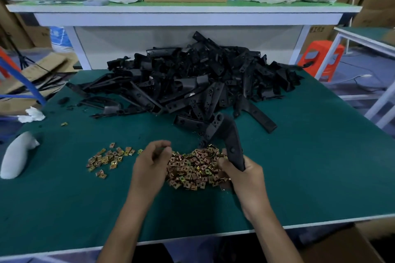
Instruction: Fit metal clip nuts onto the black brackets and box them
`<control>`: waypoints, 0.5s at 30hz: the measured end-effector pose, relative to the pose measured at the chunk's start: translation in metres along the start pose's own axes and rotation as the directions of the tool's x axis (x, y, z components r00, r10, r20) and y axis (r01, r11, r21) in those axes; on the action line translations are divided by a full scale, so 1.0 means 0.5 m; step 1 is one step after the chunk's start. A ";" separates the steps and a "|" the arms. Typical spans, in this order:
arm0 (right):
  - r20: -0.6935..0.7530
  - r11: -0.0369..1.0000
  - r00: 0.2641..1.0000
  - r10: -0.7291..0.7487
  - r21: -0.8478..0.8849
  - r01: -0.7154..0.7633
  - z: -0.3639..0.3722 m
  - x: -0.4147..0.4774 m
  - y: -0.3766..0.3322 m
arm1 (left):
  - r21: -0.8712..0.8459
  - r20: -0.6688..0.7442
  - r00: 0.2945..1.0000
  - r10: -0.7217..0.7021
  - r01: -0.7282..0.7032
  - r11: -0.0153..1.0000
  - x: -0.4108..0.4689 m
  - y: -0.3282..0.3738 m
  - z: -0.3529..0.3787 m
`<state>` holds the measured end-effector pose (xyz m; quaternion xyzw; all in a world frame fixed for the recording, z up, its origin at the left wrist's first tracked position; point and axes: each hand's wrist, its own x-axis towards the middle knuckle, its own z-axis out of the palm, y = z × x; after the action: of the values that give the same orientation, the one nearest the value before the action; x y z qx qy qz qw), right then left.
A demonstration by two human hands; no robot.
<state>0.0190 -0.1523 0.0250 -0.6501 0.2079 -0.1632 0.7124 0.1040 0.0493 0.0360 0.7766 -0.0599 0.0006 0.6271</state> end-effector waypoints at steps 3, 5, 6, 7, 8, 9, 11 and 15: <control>-0.038 0.989 0.998 -0.055 -0.137 0.049 -0.018 0.003 0.007 | 0.056 0.007 0.999 -0.033 0.033 0.998 0.004 -0.010 -0.014; -0.054 0.984 0.997 -0.056 -0.173 0.046 -0.031 0.001 0.012 | 0.089 0.002 0.999 -0.050 0.050 0.995 0.004 -0.014 -0.016; -0.056 0.985 0.997 -0.055 -0.164 0.045 -0.038 -0.001 0.015 | 0.097 -0.007 0.998 -0.055 0.056 0.994 0.004 -0.015 -0.018; -0.064 0.989 0.997 -0.044 -0.146 0.034 -0.044 -0.002 0.020 | 0.095 -0.014 0.998 -0.060 0.061 0.994 0.005 -0.017 -0.020; -0.074 0.991 0.997 -0.038 -0.129 0.029 -0.050 -0.003 0.026 | 0.087 -0.015 0.998 -0.067 0.068 0.994 0.007 -0.017 -0.022; -0.083 0.993 0.996 -0.030 -0.118 0.020 -0.054 -0.005 0.031 | 0.077 -0.006 0.997 -0.074 0.074 0.994 0.008 -0.016 -0.024; -0.088 0.995 0.996 -0.018 -0.096 0.009 -0.059 -0.010 0.039 | 0.065 0.015 0.997 -0.072 0.071 0.995 0.009 -0.012 -0.023; -0.098 0.997 0.994 -0.049 -0.067 0.042 -0.056 -0.020 0.044 | -0.011 0.044 0.998 -0.047 0.047 0.999 0.008 0.017 0.005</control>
<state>-0.0048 -0.1692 0.0020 -0.6686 0.2334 -0.2048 0.6757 0.1070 0.0448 0.0439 0.7739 -0.0553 -0.0313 0.6301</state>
